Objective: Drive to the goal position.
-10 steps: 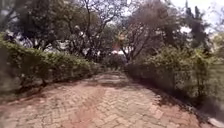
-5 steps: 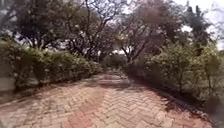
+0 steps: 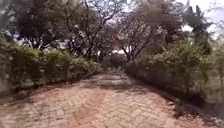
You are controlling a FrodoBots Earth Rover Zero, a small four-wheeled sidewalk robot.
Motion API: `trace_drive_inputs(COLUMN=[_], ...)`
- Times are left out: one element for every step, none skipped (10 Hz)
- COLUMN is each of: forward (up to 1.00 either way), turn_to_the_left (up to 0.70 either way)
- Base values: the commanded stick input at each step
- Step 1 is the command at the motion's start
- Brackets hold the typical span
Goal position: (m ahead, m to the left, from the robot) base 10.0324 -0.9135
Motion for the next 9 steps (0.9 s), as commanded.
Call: trace_drive_inputs(forward=[0.50, 0.50, 0.50, 0.50, 0.50, 0.50, 0.50, 0.50, 0.50], turn_to_the_left=[0.00, 0.00, 0.00, 0.00, 0.00, 0.00, 0.00, 0.00, 0.00])
